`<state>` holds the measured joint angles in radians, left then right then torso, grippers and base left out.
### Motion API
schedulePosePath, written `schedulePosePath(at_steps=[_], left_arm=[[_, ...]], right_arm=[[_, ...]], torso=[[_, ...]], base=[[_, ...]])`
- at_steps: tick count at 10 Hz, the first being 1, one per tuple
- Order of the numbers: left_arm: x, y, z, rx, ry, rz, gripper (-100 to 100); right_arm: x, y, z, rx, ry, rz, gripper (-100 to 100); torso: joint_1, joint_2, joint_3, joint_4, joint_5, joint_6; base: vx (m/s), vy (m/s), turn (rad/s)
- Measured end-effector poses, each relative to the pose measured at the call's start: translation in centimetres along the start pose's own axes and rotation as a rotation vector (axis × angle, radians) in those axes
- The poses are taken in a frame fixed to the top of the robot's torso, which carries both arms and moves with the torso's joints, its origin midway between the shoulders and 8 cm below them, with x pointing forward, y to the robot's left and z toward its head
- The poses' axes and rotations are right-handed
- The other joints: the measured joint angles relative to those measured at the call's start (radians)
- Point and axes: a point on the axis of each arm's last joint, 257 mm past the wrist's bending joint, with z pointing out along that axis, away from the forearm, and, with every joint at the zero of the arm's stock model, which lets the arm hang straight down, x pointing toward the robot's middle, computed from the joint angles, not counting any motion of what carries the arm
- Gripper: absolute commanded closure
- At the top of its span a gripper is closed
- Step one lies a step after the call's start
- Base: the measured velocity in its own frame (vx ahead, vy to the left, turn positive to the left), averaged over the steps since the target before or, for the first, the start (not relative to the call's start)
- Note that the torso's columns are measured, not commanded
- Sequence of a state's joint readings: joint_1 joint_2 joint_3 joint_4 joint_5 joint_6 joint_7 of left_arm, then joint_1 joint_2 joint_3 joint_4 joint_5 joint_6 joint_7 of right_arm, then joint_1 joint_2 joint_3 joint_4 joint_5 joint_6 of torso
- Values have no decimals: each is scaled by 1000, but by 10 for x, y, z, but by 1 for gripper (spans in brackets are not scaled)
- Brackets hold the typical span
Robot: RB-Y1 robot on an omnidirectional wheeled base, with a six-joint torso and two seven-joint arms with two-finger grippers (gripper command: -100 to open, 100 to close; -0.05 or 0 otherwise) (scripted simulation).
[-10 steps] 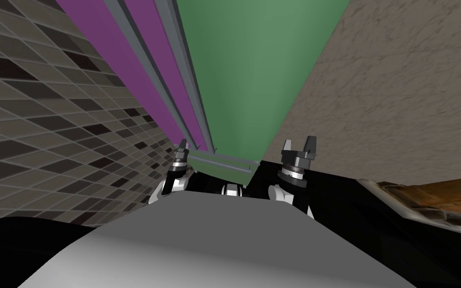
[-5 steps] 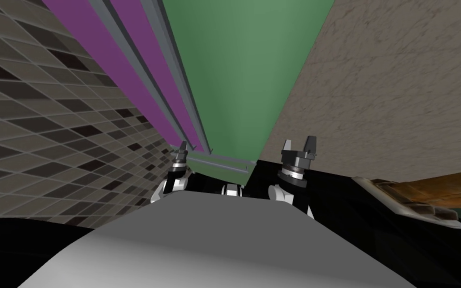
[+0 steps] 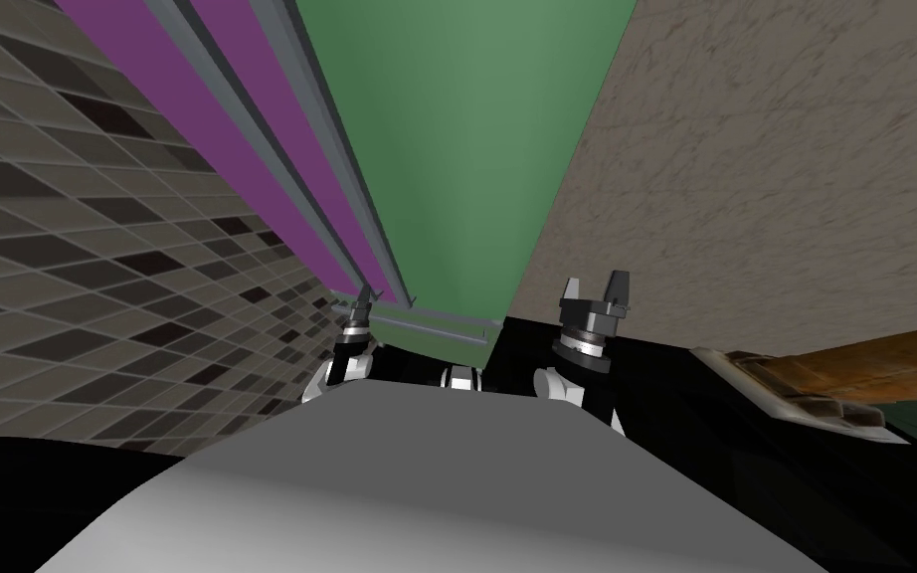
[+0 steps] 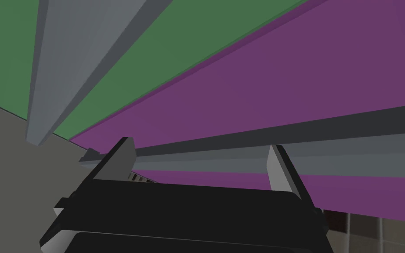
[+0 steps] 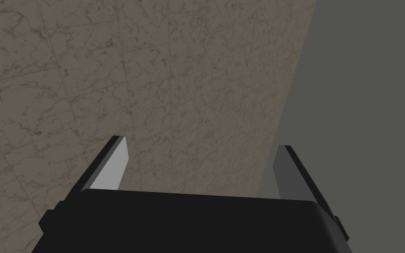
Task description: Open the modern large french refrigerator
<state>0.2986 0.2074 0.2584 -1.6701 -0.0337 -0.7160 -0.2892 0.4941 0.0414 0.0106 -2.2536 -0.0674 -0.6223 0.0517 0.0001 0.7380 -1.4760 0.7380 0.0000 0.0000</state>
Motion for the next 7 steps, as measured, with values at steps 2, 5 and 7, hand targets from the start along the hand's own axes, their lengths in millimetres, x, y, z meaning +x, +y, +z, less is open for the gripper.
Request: schedulePosePath(at_steps=[2,5,7], left_arm=[[-1,12,-4,-11,-8,31,-100],[-1,30,-9,-32,-18,72,-100],[-1,43,-14,-48,-27,100,-100]], right_arm=[[0,0,0,0,0,0,0],[0,0,0,0,0,0,0],[0,0,0,0,0,0,0]], torso=[[1,0,0,0,0,0],[0,0,0,0,0,0],[0,0,0,0,0,0]], base=[[13,-56,-23],[16,-58,-39],[18,-56,-33]])
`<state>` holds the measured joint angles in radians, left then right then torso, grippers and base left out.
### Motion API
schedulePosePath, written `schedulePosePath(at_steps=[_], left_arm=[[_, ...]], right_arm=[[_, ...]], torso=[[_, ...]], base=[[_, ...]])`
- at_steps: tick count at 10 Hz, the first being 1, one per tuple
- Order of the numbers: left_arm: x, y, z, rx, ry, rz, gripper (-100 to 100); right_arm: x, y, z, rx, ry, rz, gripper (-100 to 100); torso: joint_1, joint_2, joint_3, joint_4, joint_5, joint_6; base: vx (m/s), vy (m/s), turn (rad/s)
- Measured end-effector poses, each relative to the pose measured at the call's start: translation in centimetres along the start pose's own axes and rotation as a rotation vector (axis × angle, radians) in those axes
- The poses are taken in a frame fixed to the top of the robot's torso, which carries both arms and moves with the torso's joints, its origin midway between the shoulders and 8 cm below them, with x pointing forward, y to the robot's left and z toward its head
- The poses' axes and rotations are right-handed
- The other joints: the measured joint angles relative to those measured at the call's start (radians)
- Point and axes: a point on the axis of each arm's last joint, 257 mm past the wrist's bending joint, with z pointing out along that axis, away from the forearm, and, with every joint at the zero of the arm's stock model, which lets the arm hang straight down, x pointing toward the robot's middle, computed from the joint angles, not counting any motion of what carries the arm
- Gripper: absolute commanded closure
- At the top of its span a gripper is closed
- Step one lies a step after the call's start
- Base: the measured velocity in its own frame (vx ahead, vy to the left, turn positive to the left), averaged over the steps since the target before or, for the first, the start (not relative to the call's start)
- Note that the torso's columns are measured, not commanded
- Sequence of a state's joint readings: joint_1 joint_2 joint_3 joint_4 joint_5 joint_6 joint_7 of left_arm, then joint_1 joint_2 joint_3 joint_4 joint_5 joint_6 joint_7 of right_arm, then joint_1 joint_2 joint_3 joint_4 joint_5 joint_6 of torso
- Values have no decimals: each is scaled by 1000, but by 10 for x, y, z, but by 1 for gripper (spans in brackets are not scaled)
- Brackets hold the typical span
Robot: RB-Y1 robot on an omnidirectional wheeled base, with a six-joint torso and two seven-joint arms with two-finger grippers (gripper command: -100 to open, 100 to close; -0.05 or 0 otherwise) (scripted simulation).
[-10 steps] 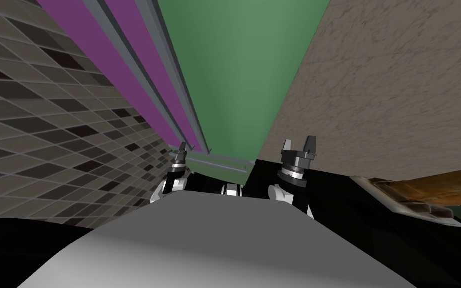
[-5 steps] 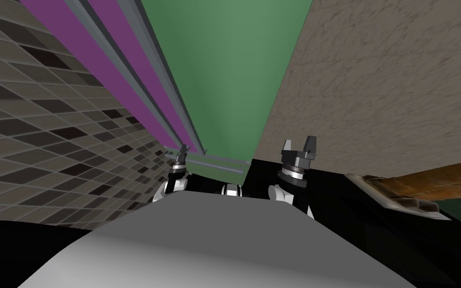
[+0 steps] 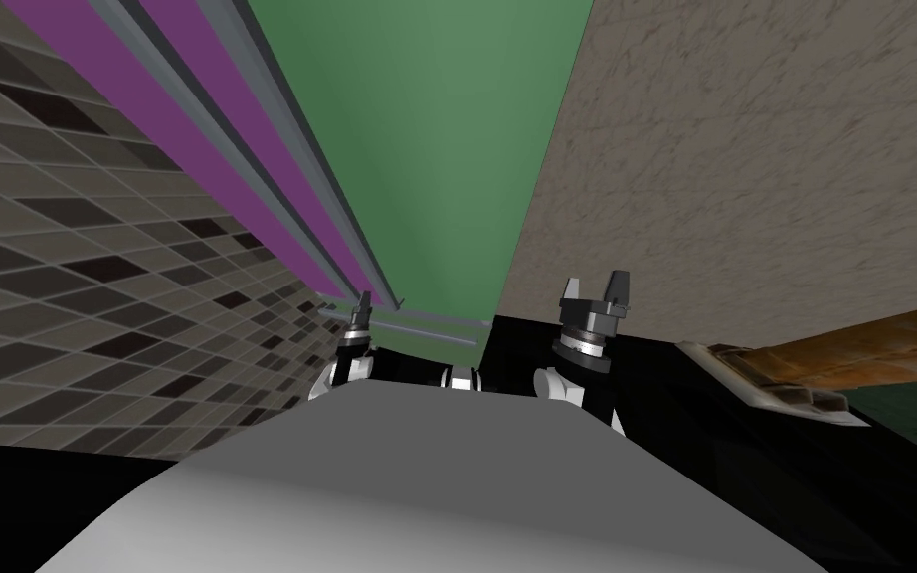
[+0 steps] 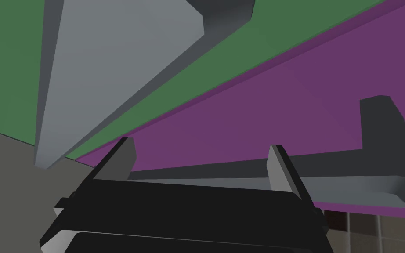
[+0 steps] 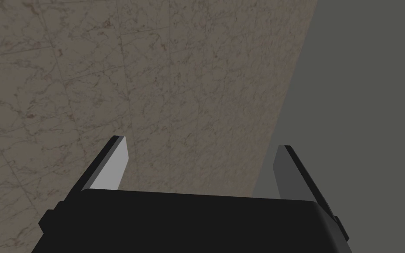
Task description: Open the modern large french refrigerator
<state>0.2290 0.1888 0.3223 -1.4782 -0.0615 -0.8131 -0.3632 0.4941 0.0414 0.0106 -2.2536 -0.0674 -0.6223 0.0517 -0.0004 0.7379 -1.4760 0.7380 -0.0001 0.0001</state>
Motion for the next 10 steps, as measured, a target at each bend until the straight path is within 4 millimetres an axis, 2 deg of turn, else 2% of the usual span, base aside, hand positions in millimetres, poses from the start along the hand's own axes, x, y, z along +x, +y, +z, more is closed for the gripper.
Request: schedulePosePath(at_steps=[7,10], left_arm=[[1,34,-18,-56,-40,62,-100],[15,47,-31,-93,-60,66,-100]], right_arm=[[0,0,0,0,0,0,0],[0,0,0,0,0,0,0]], torso=[[-6,-9,-5,-7,3,9],[-8,-15,-8,-9,3,13]], base=[[10,-46,-22],[-1,-55,-25]])
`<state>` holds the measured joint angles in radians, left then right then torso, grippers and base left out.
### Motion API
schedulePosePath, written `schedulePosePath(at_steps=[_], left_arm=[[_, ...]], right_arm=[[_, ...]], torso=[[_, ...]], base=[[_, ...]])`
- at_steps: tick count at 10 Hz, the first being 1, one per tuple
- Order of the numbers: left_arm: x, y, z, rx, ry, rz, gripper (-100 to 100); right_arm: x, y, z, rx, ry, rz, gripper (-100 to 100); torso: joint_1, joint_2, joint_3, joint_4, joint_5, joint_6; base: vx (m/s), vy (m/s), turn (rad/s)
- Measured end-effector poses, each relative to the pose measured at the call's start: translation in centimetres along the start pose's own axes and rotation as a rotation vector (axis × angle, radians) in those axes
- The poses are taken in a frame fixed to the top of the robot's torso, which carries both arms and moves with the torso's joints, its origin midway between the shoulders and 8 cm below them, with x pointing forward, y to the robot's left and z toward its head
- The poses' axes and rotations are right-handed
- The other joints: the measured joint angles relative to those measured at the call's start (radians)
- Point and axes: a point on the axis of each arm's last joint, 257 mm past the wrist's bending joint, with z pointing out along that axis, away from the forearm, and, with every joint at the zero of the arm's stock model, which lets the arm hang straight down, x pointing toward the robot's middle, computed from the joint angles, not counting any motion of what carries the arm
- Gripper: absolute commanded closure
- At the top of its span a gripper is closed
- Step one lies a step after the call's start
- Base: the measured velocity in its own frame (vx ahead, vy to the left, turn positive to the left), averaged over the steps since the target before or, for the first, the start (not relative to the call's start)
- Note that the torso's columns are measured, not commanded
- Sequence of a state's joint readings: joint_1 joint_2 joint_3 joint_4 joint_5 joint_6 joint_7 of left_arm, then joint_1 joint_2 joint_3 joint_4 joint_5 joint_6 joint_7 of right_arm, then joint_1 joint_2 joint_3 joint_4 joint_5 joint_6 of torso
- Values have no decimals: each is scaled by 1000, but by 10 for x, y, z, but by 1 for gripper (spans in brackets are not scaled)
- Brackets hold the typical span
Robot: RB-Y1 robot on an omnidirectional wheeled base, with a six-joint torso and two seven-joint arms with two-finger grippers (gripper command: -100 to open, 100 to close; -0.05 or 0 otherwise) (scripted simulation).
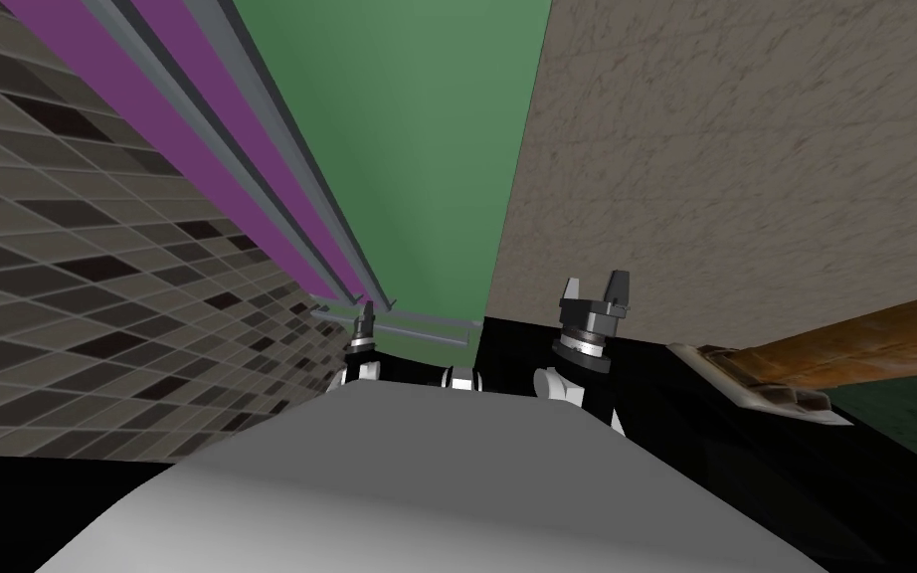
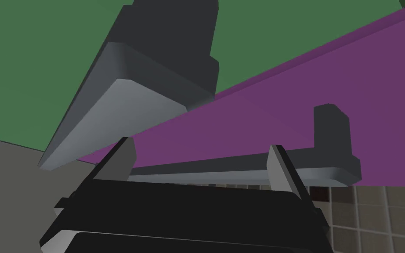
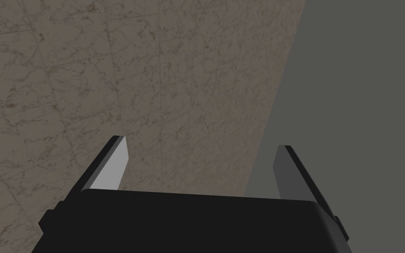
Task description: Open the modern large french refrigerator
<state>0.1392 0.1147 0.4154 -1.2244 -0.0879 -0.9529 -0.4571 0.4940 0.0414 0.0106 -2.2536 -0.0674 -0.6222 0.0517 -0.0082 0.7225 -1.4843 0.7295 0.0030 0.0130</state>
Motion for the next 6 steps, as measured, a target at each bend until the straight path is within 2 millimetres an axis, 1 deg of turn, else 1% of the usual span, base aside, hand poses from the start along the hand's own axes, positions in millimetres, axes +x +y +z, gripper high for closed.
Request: schedulePosePath(at_steps=[2,3,5,6], left_arm=[[9,4,-13,-32,-9,-11,-100],[14,5,-15,-46,-20,-21,-100],[27,5,-26,-74,-29,-48,-100],[37,3,-27,-85,-25,-62,-100]], right_arm=[[0,0,0,0,0,0,0],[0,0,0,0,0,0,0],[0,0,0,0,0,0,0],[0,0,0,0,0,0,0]], torso=[[1,-2,-1,1,0,1],[1,-3,-2,0,1,4],[3,-4,-3,0,0,2],[5,0,0,3,-2,-5]], base=[[13,-41,-10],[3,-22,-32],[2,-25,-45],[-3,-18,14]])
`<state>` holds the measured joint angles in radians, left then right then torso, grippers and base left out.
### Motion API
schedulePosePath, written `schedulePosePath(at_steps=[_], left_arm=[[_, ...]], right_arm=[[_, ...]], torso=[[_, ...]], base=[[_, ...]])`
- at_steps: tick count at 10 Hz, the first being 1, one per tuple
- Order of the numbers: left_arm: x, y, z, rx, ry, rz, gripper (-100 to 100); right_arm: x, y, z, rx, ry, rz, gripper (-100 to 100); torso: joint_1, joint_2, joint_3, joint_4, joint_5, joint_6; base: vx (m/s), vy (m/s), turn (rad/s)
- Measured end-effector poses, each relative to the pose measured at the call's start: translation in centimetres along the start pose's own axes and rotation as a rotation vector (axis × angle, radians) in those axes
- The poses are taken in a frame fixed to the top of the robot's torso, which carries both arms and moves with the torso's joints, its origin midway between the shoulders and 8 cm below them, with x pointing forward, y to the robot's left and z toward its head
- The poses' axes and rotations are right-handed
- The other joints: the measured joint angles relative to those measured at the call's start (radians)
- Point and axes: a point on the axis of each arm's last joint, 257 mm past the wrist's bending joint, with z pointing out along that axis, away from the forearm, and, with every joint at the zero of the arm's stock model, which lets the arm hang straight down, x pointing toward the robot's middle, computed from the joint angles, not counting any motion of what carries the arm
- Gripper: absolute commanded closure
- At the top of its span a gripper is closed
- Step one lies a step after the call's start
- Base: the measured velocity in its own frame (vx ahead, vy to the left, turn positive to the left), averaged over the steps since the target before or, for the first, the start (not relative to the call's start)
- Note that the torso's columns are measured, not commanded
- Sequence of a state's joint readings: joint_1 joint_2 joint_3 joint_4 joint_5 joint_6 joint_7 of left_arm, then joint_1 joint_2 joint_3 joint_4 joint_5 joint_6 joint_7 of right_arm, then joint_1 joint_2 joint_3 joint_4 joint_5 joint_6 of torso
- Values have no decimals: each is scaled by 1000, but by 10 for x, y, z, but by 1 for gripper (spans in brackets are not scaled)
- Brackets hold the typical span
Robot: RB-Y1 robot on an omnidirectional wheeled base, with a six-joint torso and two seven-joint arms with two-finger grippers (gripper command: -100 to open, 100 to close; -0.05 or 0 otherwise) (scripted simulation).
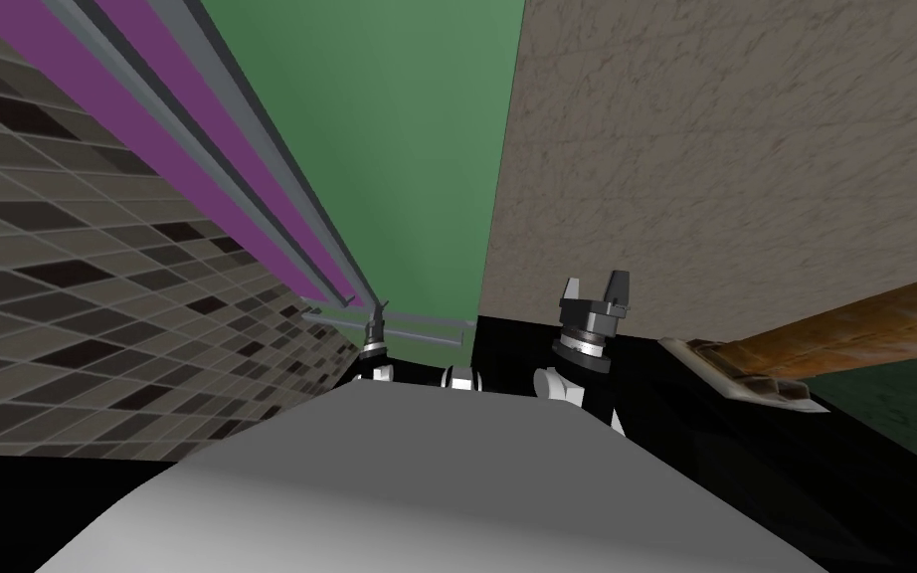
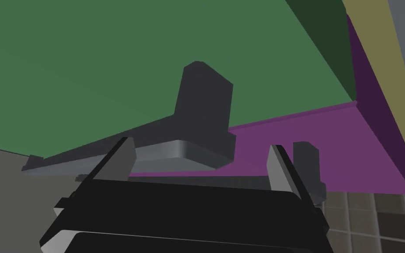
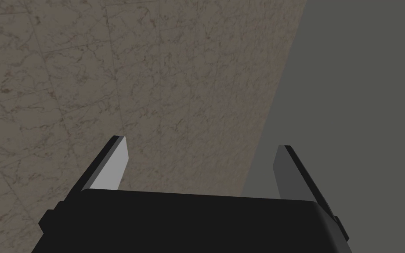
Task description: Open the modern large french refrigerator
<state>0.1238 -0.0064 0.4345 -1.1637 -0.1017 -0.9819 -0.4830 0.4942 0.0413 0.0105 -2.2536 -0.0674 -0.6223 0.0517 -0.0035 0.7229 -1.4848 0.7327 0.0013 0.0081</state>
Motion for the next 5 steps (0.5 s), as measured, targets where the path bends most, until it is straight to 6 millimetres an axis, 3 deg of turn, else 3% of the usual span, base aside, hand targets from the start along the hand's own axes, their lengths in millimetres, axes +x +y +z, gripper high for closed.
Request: schedulePosePath(at_steps=[5], left_arm=[[0,1,13,-6,7,-2,-100]], right_arm=[[0,0,0,0,0,0,0]], torso=[[8,8,4,7,-4,-6]], base=[[-9,-16,24]])
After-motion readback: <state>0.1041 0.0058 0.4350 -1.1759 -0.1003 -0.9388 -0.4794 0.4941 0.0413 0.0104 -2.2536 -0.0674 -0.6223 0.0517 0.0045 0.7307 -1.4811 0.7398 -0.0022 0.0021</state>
